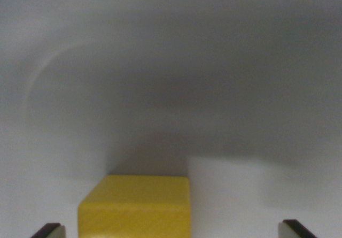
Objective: Pick yellow cube
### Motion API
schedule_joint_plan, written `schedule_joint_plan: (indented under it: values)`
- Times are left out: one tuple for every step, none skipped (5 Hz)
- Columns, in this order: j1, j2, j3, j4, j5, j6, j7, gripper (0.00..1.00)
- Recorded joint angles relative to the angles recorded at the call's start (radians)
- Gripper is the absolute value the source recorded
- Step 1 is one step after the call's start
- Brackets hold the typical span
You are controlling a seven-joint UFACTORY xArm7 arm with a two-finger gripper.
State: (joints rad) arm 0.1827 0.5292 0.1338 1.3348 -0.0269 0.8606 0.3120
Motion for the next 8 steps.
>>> schedule_joint_plan:
  values:
    - [0.0072,0.017,0.005,-0.007,-0.0012,-0.025,0.009,0.0]
    - [0.0072,0.017,0.005,-0.007,-0.0012,-0.025,0.009,0.0]
    - [0.0125,0.03,0.009,-0.013,-0.0022,-0.044,0.016,0.0]
    - [0.0125,0.03,0.009,-0.013,-0.0022,-0.044,0.016,0.0]
    - [0.0165,0.039,0.012,-0.017,-0.0028,-0.058,0.021,0.0]
    - [0.0165,0.039,0.012,-0.017,-0.0028,-0.058,0.021,0.0]
    - [0.0184,0.044,0.013,-0.019,-0.0032,-0.065,0.024,0.0]
    - [0.0184,0.044,0.013,-0.019,-0.0032,-0.065,0.024,0.0]
